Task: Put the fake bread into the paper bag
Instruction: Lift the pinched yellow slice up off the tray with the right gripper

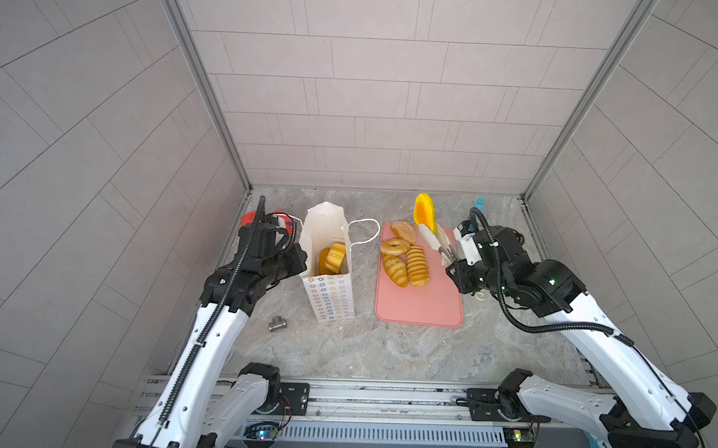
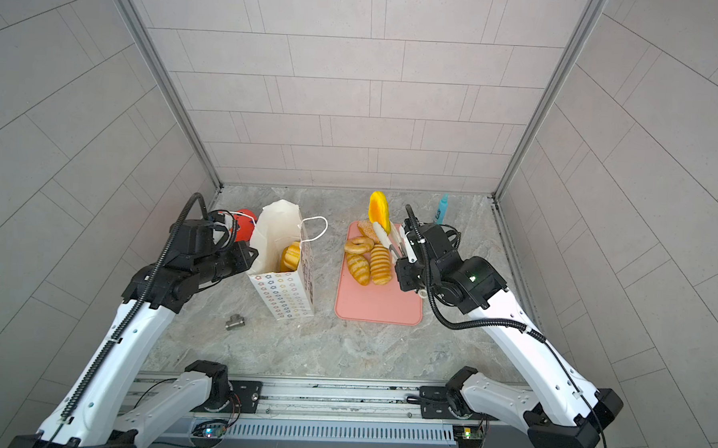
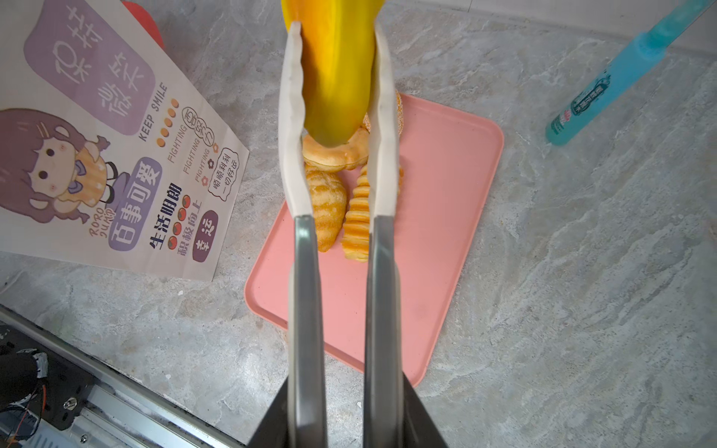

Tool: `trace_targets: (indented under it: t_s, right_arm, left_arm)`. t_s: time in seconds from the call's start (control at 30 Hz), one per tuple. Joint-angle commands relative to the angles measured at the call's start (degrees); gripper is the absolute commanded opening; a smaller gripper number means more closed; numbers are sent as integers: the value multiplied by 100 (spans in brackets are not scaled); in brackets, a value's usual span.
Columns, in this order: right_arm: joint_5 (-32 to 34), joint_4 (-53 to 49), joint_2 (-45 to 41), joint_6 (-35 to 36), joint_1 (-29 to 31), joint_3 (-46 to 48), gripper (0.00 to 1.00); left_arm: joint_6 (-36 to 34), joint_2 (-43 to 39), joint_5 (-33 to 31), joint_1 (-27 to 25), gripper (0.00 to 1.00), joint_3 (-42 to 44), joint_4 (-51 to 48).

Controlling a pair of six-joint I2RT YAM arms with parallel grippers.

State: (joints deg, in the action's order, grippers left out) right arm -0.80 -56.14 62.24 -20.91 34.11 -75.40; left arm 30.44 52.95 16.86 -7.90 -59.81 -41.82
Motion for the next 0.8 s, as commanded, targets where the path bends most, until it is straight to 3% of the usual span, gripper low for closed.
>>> trace_targets:
  t_s: [0.0,0.77]
  right_arm:
    - [124,39,-29,106,-14,-259,35]
    - [84,-5,333,329,-10,-1106,35]
  left_arm:
    - [-20,-55,-37,-17,12,-101,-45]
    - [3,-2,-25,-13,12,-162,-13]
